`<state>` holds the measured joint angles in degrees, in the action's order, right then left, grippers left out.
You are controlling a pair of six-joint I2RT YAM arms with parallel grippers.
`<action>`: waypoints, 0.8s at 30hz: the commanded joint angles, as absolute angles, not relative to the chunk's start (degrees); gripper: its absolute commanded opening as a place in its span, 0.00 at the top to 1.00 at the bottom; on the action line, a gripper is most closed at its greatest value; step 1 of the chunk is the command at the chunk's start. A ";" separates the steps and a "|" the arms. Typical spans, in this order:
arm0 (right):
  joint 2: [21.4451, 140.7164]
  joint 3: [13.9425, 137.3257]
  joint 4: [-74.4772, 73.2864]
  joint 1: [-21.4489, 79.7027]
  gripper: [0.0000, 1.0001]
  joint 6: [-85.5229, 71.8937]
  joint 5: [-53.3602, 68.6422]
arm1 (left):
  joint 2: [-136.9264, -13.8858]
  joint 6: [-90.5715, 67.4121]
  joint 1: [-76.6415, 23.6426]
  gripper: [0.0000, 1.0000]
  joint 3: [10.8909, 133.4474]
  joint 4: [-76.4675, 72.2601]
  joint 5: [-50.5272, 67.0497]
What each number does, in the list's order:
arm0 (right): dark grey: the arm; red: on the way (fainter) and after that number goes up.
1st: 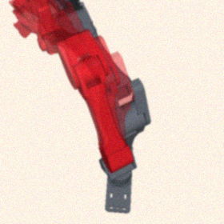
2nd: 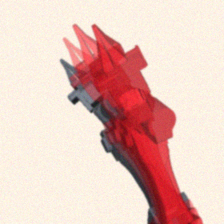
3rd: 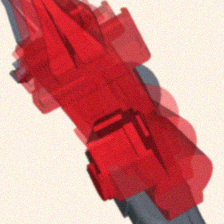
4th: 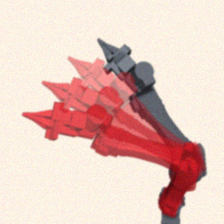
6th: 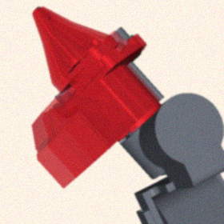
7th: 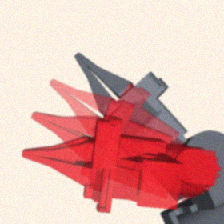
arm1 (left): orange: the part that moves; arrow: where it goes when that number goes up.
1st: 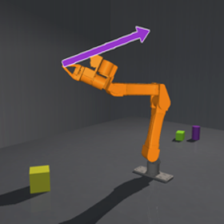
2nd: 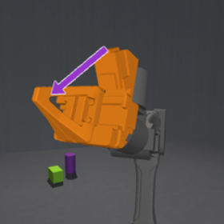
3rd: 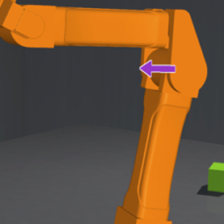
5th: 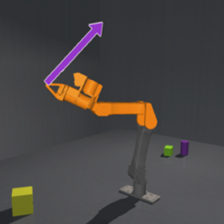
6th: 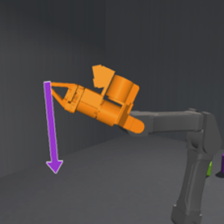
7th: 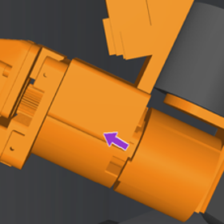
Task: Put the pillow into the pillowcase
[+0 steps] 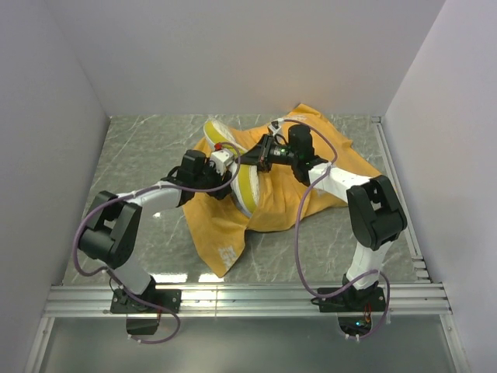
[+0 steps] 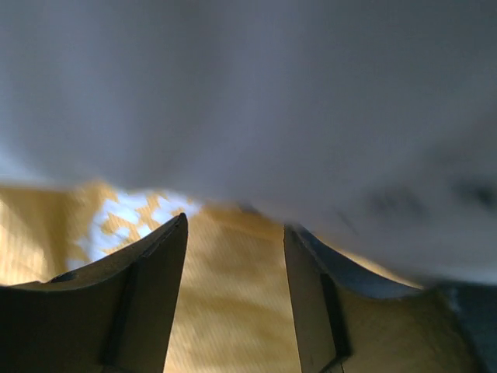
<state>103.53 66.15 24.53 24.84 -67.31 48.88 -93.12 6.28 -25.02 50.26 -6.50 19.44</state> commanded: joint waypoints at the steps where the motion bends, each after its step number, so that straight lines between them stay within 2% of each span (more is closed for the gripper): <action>1: 102.31 65.31 30.05 25.22 1.00 -72.14 50.10 | -96.84 2.30 -26.01 0.42 56.33 -3.79 13.81; 11: 104.50 62.14 34.01 25.31 1.00 -81.47 47.03 | -104.24 -13.43 -26.28 0.45 62.49 6.59 6.41; 16: 106.26 60.39 39.09 25.75 1.00 -85.77 45.62 | -100.73 -24.86 -26.28 0.44 59.94 3.79 8.79; 24: 106.08 58.27 48.33 26.19 1.00 -93.59 42.89 | -91.41 -48.58 -26.98 0.45 51.25 -2.37 5.28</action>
